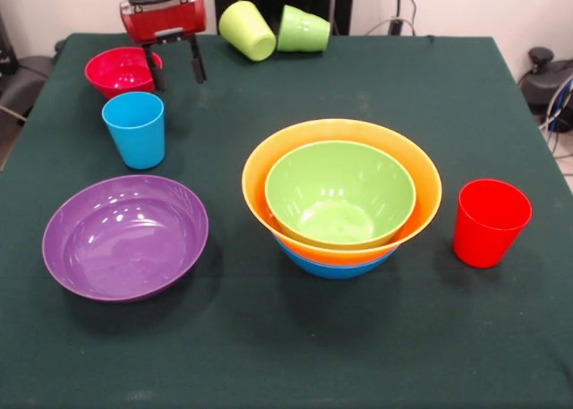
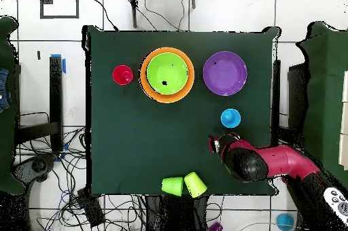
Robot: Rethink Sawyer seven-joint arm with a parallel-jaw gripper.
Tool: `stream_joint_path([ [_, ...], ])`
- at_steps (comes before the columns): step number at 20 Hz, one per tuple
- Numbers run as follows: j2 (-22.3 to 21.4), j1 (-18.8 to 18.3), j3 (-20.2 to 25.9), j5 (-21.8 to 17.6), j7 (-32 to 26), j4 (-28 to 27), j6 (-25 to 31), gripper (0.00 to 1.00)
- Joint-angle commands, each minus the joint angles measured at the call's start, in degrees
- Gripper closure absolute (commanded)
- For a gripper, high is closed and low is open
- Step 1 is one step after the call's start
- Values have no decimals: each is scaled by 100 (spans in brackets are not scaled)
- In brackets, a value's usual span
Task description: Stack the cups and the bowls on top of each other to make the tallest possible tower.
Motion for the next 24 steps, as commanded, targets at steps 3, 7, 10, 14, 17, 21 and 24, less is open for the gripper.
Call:
stream_joint_path([
  [3,-382,590,-751,-71,901,13,-394,0],
  [7,-359,562,-782,136,743,-2,-306,0],
  [10,-348,489,-778,337,628,22,-183,0],
  [14,-362,530,-877,427,539,35,-109,0],
  [17,-349,537,-940,536,405,32,128,0],
  [21,-314,588,-1039,499,270,-107,231,0],
  [24,-162,698,-1235,510,186,-336,538,0],
])
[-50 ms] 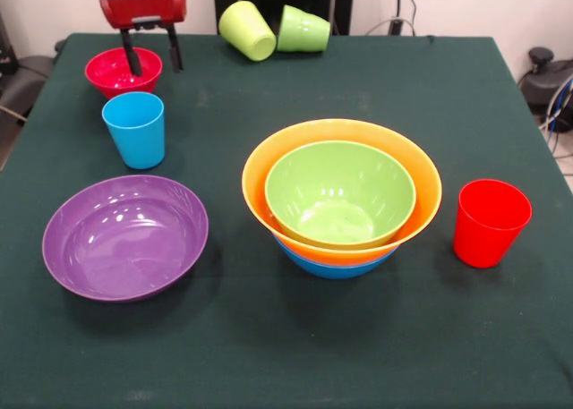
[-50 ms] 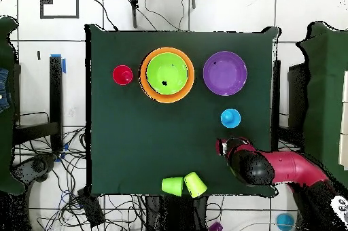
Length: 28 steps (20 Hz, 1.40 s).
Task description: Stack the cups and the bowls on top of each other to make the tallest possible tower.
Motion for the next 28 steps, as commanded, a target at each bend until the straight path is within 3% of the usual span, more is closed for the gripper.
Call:
stream_joint_path([
  [1,352,455,-591,73,269,-437,769,0],
  [7,879,376,-622,104,-148,-813,944,0],
  [17,1322,175,-470,30,-579,-1084,1014,0],
  [28,1376,409,-685,171,-186,-1304,1263,0],
])
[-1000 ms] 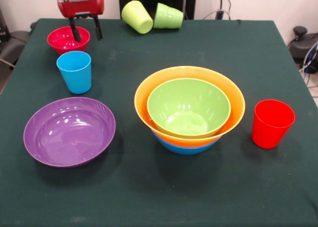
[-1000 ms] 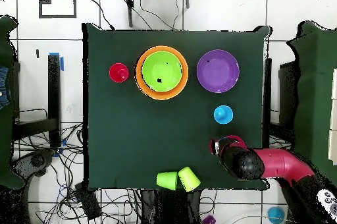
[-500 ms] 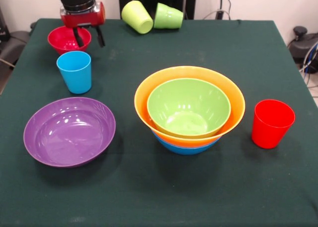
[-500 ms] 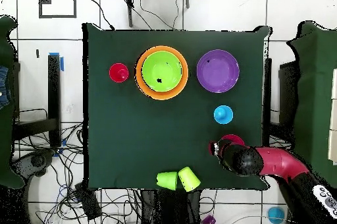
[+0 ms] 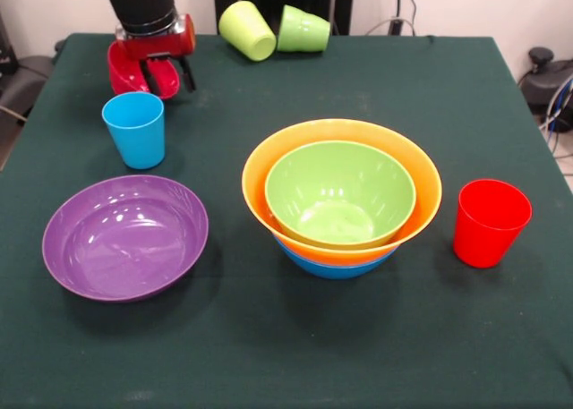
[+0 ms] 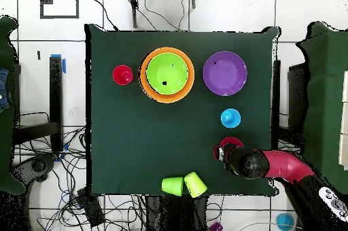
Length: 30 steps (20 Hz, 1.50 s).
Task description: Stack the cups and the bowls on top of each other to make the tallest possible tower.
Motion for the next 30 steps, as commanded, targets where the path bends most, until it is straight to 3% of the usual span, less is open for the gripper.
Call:
stream_joint_path([
  [1,181,329,-155,46,-263,-577,576,0],
  [3,134,383,-172,-45,-345,-560,606,0],
  [4,134,374,-161,-38,-358,-545,603,100],
  [23,141,115,26,3,-633,-438,559,100],
  [30,46,235,38,-165,-573,-360,357,100],
])
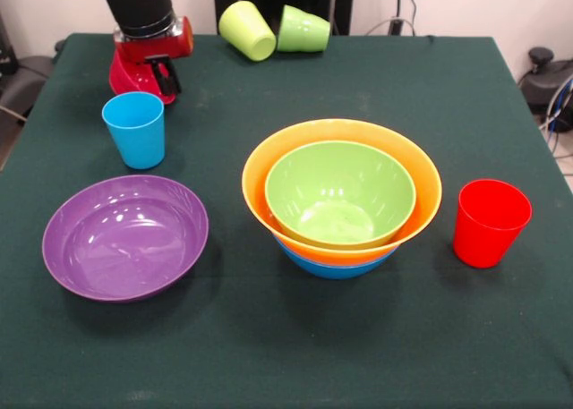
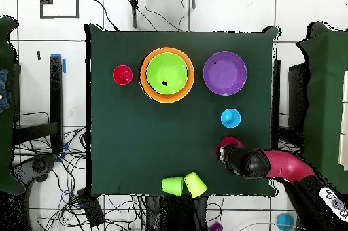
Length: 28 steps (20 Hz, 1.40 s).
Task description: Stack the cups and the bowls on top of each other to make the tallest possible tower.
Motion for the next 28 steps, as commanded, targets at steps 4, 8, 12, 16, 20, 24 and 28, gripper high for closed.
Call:
stream_joint_path([
  [4,-36,228,153,-242,-726,-254,263,0],
  [8,-75,105,273,-48,-855,-206,462,0],
  [12,-201,30,344,149,-937,-148,746,0],
  [16,-329,68,389,119,-924,-89,747,0],
  [20,-376,-45,583,179,-1067,5,803,0],
  [24,-448,-198,811,262,-1506,28,1192,0],
  [28,-508,-211,781,277,-1552,-105,1527,0],
])
